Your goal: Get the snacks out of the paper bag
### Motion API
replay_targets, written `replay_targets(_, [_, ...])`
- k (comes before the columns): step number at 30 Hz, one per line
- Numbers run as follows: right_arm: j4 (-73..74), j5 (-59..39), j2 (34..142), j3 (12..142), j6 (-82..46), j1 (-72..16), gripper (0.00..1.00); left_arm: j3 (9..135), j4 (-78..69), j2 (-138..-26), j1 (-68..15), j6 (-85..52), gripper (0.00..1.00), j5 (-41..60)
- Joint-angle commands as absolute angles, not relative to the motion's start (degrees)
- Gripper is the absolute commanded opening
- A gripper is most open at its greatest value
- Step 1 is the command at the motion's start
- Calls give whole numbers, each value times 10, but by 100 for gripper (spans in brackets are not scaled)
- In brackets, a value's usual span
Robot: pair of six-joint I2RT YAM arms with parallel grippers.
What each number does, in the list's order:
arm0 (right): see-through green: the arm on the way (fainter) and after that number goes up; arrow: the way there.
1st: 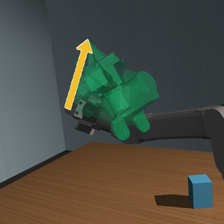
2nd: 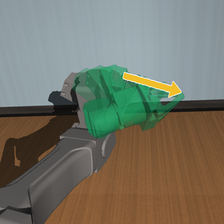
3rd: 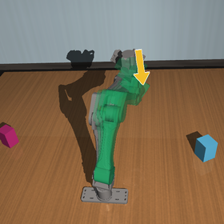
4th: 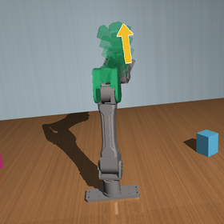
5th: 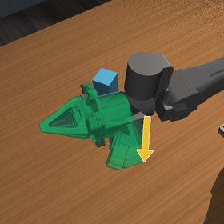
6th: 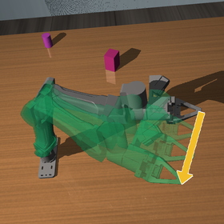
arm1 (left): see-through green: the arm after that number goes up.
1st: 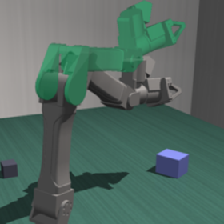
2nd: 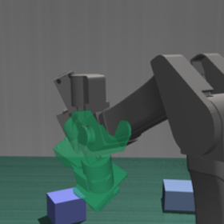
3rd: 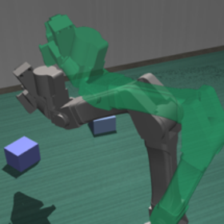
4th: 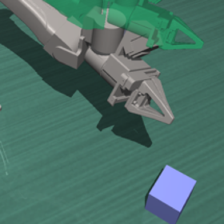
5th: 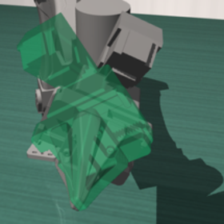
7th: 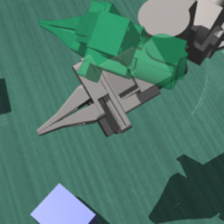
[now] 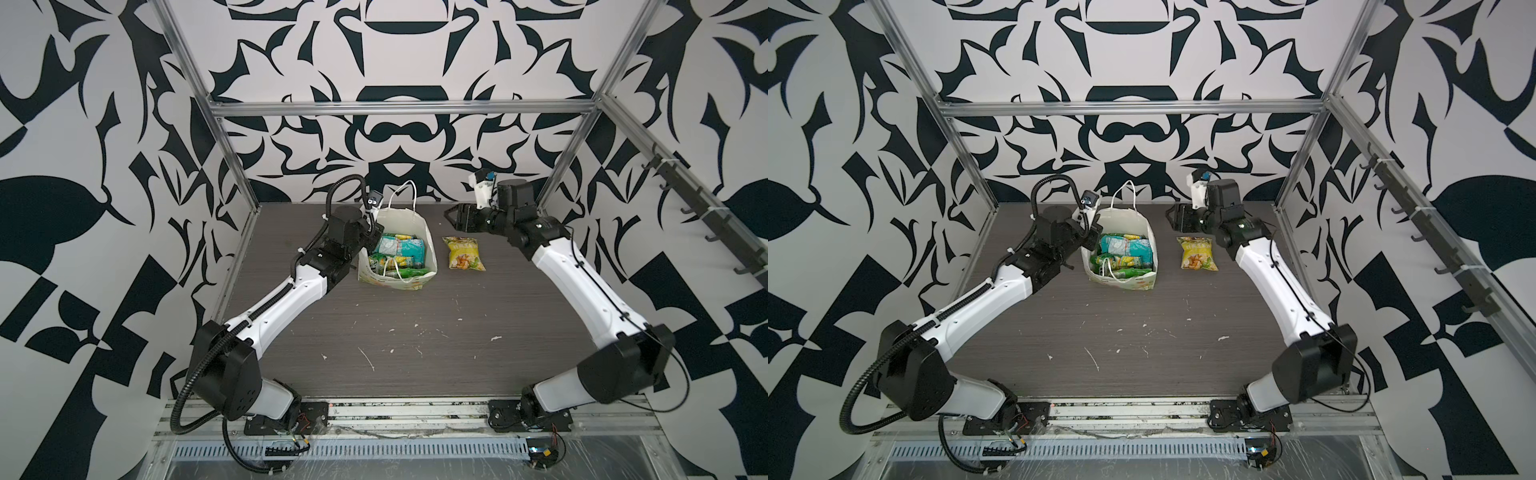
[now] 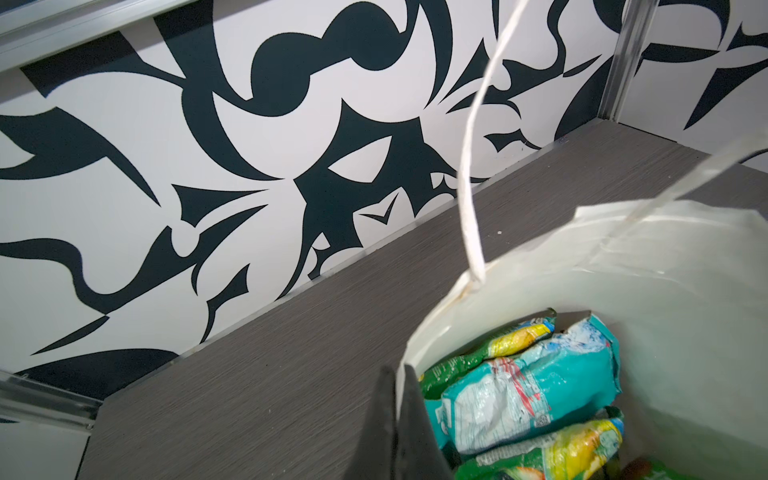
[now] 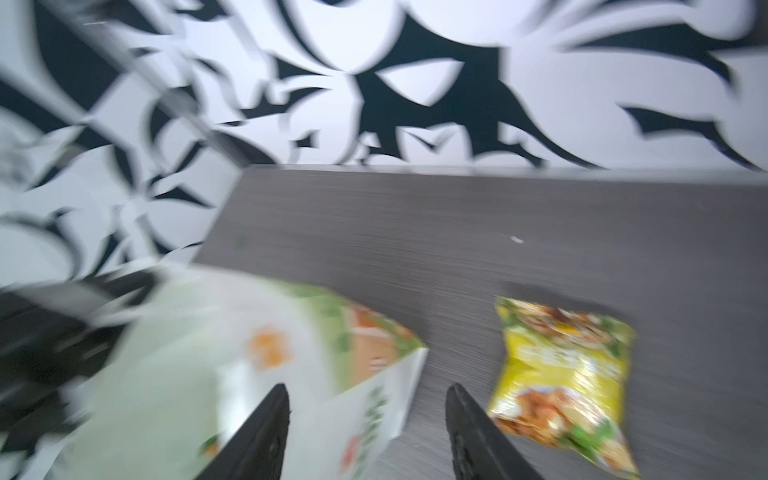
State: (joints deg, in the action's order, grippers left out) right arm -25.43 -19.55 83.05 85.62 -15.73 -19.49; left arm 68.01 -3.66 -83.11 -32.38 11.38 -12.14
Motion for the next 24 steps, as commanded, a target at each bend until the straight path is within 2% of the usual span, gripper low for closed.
replay_targets(1, [-263,-231,828,845,-120,-220,66,711,-101,-828,-324,110,0,-110])
replay_targets(6, [-274,-167,844,855,-110,-266,68,706,-104,-824,-324,111,0,-110])
replay_targets(9, [-279,-99,869,867,-110,-284,65,702,-107,-824,-323,109,0,-109])
replay_targets(12, [-270,-85,893,876,-112,-293,62,703,-110,-822,-324,105,0,-107])
replay_targets(16, [-296,-56,938,917,-109,-302,52,707,-105,-821,-324,101,0,-107])
replay_targets(20, [-296,-35,955,938,-120,-303,36,706,-106,-821,-323,101,0,-110])
replay_targets(24, [-291,-7,972,964,-123,-303,26,713,-112,-832,-323,102,0,-127])
